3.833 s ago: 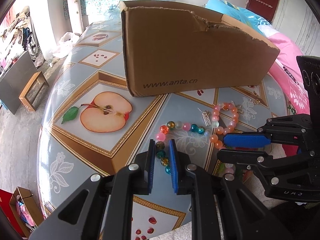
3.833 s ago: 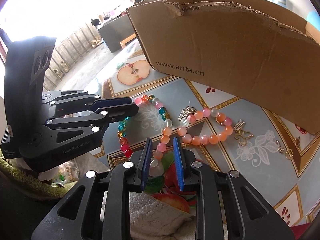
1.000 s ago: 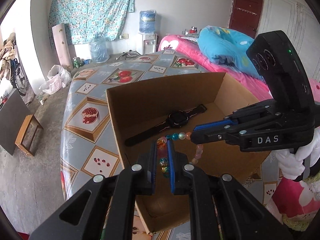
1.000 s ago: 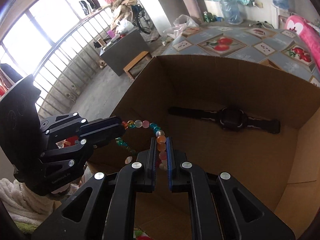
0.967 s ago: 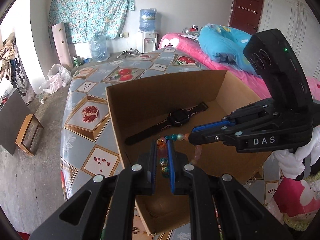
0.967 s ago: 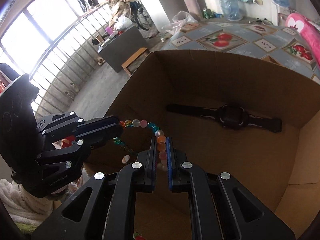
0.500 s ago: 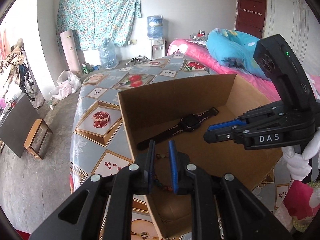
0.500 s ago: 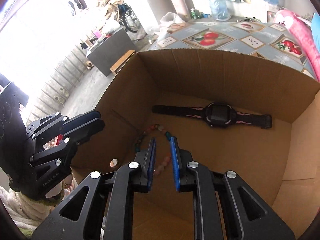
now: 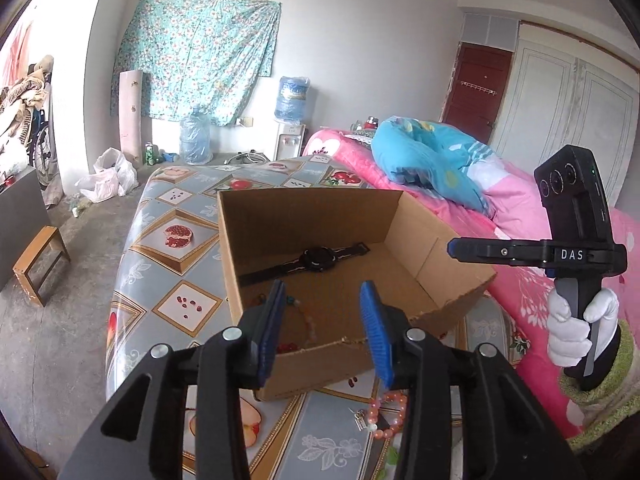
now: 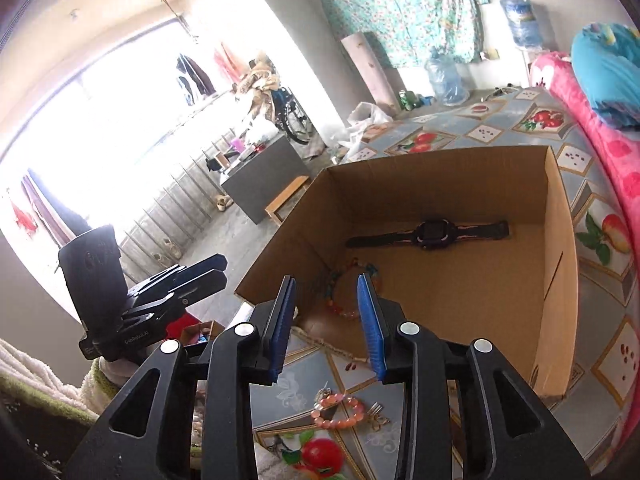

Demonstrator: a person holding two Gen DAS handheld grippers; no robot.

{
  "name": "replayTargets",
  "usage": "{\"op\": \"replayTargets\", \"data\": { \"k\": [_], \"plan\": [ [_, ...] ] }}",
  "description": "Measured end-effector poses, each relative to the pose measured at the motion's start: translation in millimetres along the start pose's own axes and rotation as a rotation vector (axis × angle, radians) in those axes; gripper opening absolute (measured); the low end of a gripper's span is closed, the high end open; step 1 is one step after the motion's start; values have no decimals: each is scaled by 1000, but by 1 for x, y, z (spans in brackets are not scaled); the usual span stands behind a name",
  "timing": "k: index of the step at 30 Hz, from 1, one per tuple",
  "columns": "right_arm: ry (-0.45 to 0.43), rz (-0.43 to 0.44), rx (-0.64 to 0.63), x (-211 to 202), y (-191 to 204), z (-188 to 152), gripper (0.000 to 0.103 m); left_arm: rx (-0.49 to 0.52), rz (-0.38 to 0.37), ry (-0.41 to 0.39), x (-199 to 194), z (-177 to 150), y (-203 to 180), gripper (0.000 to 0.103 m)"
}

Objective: Organize jewelry
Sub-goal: 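Open the right gripper to drop the beaded bracelet inside the box, then withdraw the right gripper from the box toward the gold charms on the table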

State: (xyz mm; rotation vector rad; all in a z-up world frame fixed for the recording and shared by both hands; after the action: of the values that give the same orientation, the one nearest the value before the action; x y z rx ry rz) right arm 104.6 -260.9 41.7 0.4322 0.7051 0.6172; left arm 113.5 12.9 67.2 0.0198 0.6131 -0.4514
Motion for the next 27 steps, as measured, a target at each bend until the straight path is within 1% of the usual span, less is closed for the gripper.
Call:
{"op": "replayTargets", "data": {
  "k": [1,2,4,8,10,12,13,14,16,21,27],
  "plan": [
    [-3,5,-2,-5,2,-10,36,4,-22,9,-3,-6,-4,41],
    [1,4,2,-9,3,-20,39,13,-42,24,-5,-12,-9,44],
    [15,-23,30,-12,1,-40,40,23,-63,62,-2,-25,-18,47],
    [32,-144,162,-10,-28,-63,41,46,-42,166,21,-47,-37,48],
    [42,-241,208,-8,-45,-68,42,48,-30,197,33,-52,-43,48],
    [34,-289,230,-11,-57,-65,42,49,-15,212,41,-55,-47,48],
    [63,-237,239,-14,-61,-64,42,49,-10,216,44,-56,-48,48],
    [57,-244,245,-16,-65,-62,41,48,-5,216,47,-56,-50,48],
    [47,-219,257,-17,-70,-57,42,40,17,221,53,-57,-52,48],
    [45,-199,240,-21,-74,-57,42,-5,76,230,61,-55,-53,48],
    [22,-142,264,-22,-84,-53,42,-42,141,234,67,-51,-55,48]
  ]
}}
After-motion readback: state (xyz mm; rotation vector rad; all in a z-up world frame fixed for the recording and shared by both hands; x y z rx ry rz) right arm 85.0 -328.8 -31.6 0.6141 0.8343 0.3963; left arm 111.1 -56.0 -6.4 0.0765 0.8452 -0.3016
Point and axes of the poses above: each gripper's, at about its wrist camera, not at the fingertips, and x roughly the way its jaws point, y to its left, z to its top, the point moved 1 cm from there along x, roughly the way its jaws point, and after that the axes turned 9 degrees about z, right-handed, at the moved point
